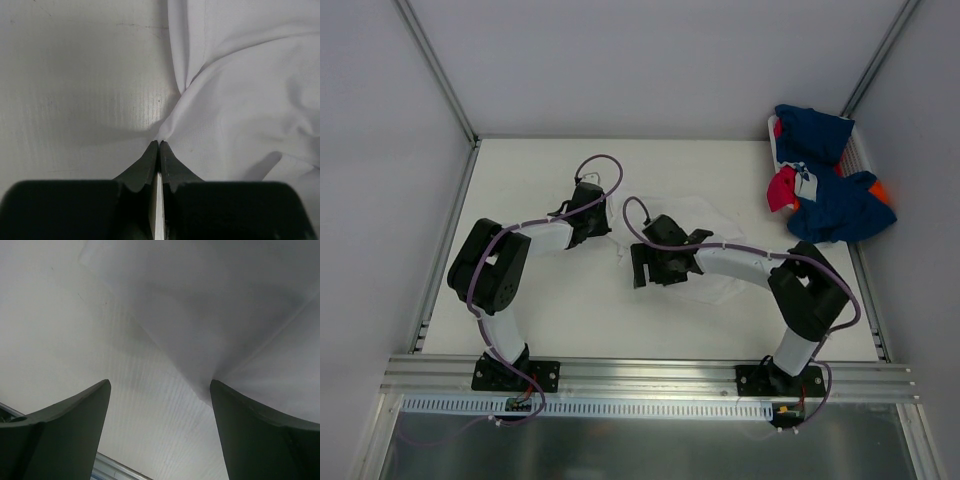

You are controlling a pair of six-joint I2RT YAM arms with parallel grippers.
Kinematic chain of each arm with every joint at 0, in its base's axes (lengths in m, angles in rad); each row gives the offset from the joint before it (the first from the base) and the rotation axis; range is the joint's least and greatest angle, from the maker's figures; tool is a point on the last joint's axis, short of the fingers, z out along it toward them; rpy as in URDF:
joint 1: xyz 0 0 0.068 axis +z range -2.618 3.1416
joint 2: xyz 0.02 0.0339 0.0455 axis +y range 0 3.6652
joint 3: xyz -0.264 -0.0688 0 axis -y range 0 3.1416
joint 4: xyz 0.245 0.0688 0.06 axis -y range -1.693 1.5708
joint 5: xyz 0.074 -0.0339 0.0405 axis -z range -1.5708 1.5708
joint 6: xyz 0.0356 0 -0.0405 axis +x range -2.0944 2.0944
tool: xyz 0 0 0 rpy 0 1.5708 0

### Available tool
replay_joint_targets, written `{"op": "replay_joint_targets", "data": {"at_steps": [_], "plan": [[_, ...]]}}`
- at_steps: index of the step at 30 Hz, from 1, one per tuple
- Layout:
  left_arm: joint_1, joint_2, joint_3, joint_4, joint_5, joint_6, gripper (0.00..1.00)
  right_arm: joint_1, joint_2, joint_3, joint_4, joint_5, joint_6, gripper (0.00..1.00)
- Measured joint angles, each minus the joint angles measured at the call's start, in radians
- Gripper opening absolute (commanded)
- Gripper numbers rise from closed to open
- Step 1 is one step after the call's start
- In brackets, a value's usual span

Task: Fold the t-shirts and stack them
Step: Flatten out the tshirt

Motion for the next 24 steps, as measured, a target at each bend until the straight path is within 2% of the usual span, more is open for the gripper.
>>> {"op": "replay_joint_targets", "data": {"at_steps": [6, 12, 13, 16, 18, 21, 22, 23, 24], "plan": [[0.000, 0.000, -0.003, 0.000, -0.001, 0.002, 0.00, 0.043, 0.051, 0.002, 0.025, 0.002, 0.031, 0.83], [0.000, -0.001, -0.005, -0.001, -0.001, 0.004, 0.00, 0.048, 0.066, 0.015, 0.034, 0.012, 0.041, 0.73], [0.000, -0.001, -0.006, 0.000, -0.001, 0.005, 0.00, 0.048, 0.069, 0.019, 0.032, 0.019, 0.041, 0.64], [0.000, -0.002, -0.010, -0.002, -0.001, 0.005, 0.00, 0.049, 0.083, 0.027, 0.026, 0.049, 0.040, 0.47], [0.000, -0.003, -0.010, -0.002, -0.001, 0.005, 0.00, 0.049, 0.092, 0.034, 0.015, 0.068, 0.039, 0.42], [0.000, -0.009, -0.011, -0.003, -0.001, 0.005, 0.00, 0.050, 0.106, 0.047, 0.006, 0.085, 0.038, 0.19], [0.000, -0.012, -0.012, -0.002, -0.001, 0.006, 0.00, 0.050, 0.113, 0.051, 0.004, 0.090, 0.038, 0.05], [0.000, -0.015, -0.014, -0.002, -0.001, 0.006, 0.00, 0.049, 0.118, 0.056, 0.003, 0.093, 0.039, 0.00], [0.000, -0.021, -0.019, -0.003, -0.002, 0.006, 0.00, 0.050, 0.124, 0.058, 0.006, 0.096, 0.042, 0.01]]}}
